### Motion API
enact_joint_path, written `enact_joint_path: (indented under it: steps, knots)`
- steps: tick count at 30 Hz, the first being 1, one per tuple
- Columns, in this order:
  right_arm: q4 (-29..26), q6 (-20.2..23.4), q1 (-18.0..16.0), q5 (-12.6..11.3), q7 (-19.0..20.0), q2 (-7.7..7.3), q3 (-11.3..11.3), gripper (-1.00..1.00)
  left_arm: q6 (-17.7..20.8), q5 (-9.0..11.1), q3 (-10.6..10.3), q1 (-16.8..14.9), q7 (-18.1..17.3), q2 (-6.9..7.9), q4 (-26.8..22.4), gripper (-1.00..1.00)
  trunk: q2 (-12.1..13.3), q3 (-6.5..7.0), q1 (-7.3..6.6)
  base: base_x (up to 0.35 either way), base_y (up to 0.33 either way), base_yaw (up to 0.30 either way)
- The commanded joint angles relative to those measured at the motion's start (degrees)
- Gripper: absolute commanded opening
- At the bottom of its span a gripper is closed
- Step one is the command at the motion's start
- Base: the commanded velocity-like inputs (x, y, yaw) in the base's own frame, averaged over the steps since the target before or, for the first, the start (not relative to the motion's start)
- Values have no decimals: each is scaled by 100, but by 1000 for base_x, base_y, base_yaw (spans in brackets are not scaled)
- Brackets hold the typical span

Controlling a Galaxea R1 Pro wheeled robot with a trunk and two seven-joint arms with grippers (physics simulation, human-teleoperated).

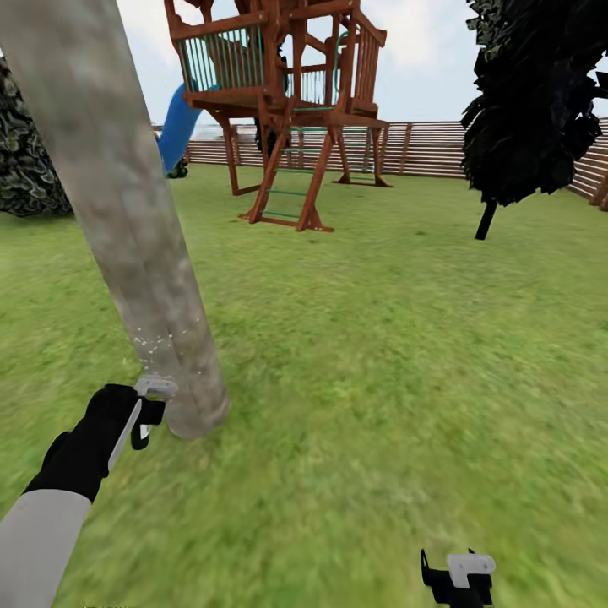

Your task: In the garden, pick up the pesticide atomizer on the floor and spray pesticide onto both trees until each tree trunk is fully covered.

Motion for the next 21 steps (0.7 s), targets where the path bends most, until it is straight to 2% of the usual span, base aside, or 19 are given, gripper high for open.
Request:
enact_joint_path:
  steps: [1,5,10,13,19,20,21]
  knots:
    - [0,0,0,1,0,0,0,100,-3,-9,25,24,2,0,-1,-100,0,1,0,219,-212,277]
    - [0,0,0,2,0,0,0,100,-10,-9,62,44,4,-7,1,-100,0,1,0,235,-200,254]
    - [0,0,0,-7,0,0,0,100,-13,-5,64,53,4,-34,8,-100,0,1,0,221,-205,27]
    - [0,0,0,-7,0,0,0,100,-23,-2,64,101,4,-35,8,-100,0,1,0,-58,-252,46]
    - [0,0,0,-5,0,0,0,100,-23,-5,82,169,7,-19,13,-100,0,1,0,-139,-182,259]
    - [0,0,0,1,0,0,0,100,-35,-2,249,295,-1,-1,11,-100,0,1,0,0,-5,277]
    - [0,0,0,7,0,0,0,100,-41,1,259,308,-3,-14,9,-100,0,1,0,0,-2,277]
